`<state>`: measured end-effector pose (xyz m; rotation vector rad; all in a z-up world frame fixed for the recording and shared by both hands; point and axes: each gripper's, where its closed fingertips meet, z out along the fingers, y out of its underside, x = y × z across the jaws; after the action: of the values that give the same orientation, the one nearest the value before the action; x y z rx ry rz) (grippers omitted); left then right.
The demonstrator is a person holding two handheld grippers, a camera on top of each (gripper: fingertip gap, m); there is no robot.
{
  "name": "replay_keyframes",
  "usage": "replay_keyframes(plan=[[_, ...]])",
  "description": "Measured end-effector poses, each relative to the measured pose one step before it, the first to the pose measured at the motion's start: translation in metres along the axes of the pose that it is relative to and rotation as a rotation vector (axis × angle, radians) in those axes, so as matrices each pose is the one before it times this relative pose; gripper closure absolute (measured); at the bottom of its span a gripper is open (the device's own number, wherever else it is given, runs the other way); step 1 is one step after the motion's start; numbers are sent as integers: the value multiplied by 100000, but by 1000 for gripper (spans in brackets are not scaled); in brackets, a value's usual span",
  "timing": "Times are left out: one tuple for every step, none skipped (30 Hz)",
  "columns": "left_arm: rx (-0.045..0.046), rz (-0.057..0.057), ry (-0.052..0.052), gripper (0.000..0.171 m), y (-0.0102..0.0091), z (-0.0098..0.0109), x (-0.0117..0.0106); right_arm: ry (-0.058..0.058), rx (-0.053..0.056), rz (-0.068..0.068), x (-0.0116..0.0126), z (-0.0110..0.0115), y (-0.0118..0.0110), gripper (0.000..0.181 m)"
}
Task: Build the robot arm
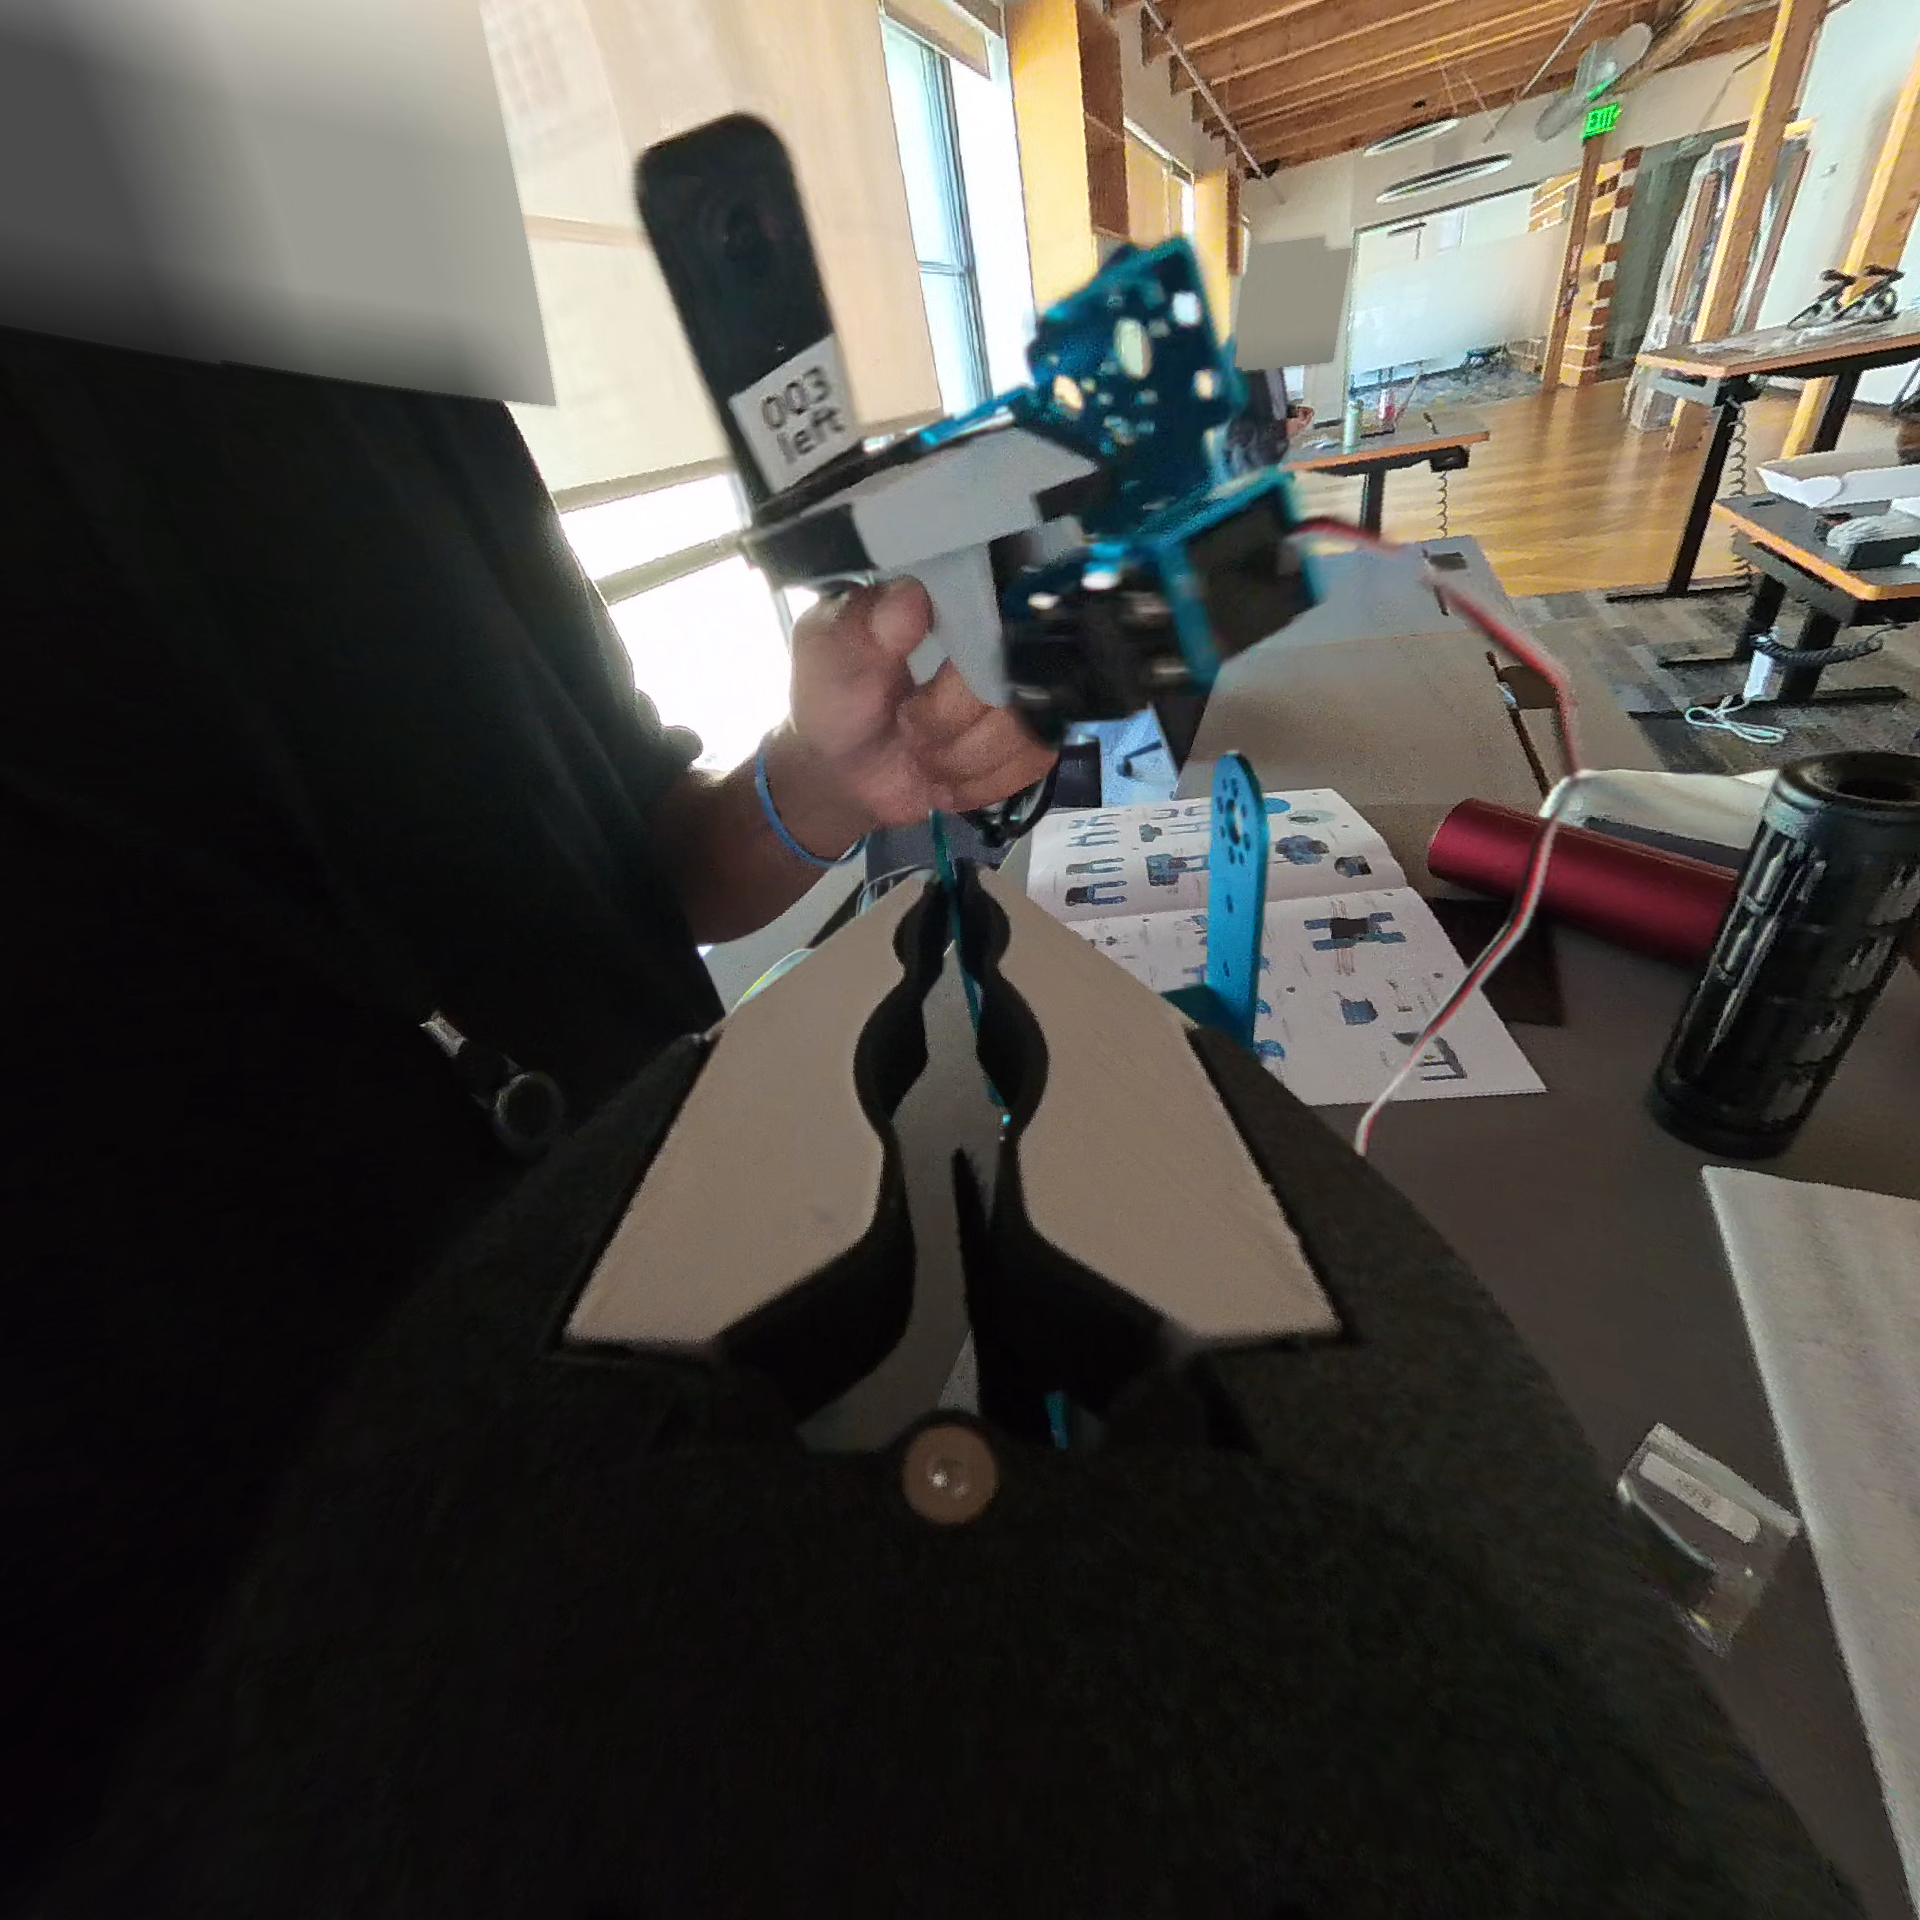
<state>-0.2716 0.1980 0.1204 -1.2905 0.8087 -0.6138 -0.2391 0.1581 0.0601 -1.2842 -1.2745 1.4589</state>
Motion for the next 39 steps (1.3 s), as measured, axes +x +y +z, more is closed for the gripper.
replay_keyframes(plan=[[4186,-9107,11022,171,-709,-267,899,-184,-495,521,21,-32,13,179],[2571,-4150,4713,171,-503,-149,419,-86,-171,63,38,-33,4,179],[-2589,5350,-3160,171,221,82,-315,-139,-190,-99,-43,-8,22,179],[-3828,8307,-4846,171,517,180,-446,171,-236,-107,-21,-8,22,179],[-1246,3291,-1016,171,279,176,0,106,-70,128,14,-7,-2,179],[236,-1046,1984,171,78,136,339,-115,310,205,26,4,-3,179],[-330,-324,1584,171,111,123,317,15,452,140,58,12,-25,179],[-1744,2654,-1095,171,303,137,48,-102,266,125,6,26,-2,179],[-2712,3638,-1050,171,433,132,69,-12,78,-8,-18,9,3,179],[-1572,2045,183,171,299,73,197,287,6,147,40,-43,-12,179],[-354,575,1239,171,148,39,328,256,-162,24,19,-10,-5,179],[-119,-528,1122,171,113,34,251,525,-422,-531,15,14,5,179],[-49,185,-131,171,51,-51,-36,1275,-541,-763,69,12,-18,179],[-89,-408,659,171,-7,-89,14,1299,-686,-973,4,43,15,179],[-296,-846,661,171,28,-105,-13,1966,-932,-1350,43,-21,30,179],[-392,-278,424,171,96,-98,11,2241,-1022,-1439,57,-103,26,179],[-153,-175,-13,171,110,-53,33,2470,-1322,-1224,17,-91,38,178],[-12,-32,-163,171,77,-8,80,3177,-2125,-1560,37,-121,91,178],[-453,549,-232,171,101,28,84,4383,-2869,-2460,112,-168,173,178],[-819,414,-214,171,136,45,34,5956,-3729,-3133,305,-198,291,173],[397,-340,442,171,-33,-5,48,10730,-4113,-1276,1082,-300,378,151],[-14,-1102,316,171,2,-2,-23,4478,-2856,-1424,317,-311,239,144],[-605,-245,106,171,82,49,-9,-59,235,155,-246,-365,-186,144],[-415,422,-142,171,59,66,9,-1538,2492,1082,-402,-336,-502,145],[-2,208,-134,171,-39,52,25,-421,2954,870,-233,-216,-545,144],[-133,-41,414,171,-39,67,69,1183,1995,315,57,-78,-338,142],[-370,-423,425,171,-24,72,10,1653,833,1,185,91,-103,137],[-450,-563,359,171,-29,89,-15,1711,324,267,236,212,23,130],[-364,-811,616,171,-56,94,11,2225,466,1017,375,273,26,119],[-353,-1442,832,171,-38,85,3,1848,1612,1174,350,281,-83,107],[-176,-1868,1067,171,-25,51,-9,-19,2934,489,84,268,-173,98],[-84,-1479,1007,171,-19,-2,-37,-1044,4024,608,38,263,-261,96],[-68,-525,654,171,8,-11,-59,-2771,4555,895,-62,219,-300,97],[44,-345,738,171,1,-9,-4,-3797,4335,359,-34,153,-310,98],[163,-201,894,171,-21,11,26,-3454,2717,252,67,110,-209,99],[134,-384,1032,171,-11,-1,31,-3648,-549,-488,16,103,32,100],[93,-452,1217,171,-20,-3,28,-3092,-1821,-1057,49,35,-5,103],[156,15,1399,171,-21,6,81,-2471,-1469,-1059,180,-69,-176,111],[180,813,1133,171,-48,11,120,-1983,-1334,-780,234,-124,-311,118]])
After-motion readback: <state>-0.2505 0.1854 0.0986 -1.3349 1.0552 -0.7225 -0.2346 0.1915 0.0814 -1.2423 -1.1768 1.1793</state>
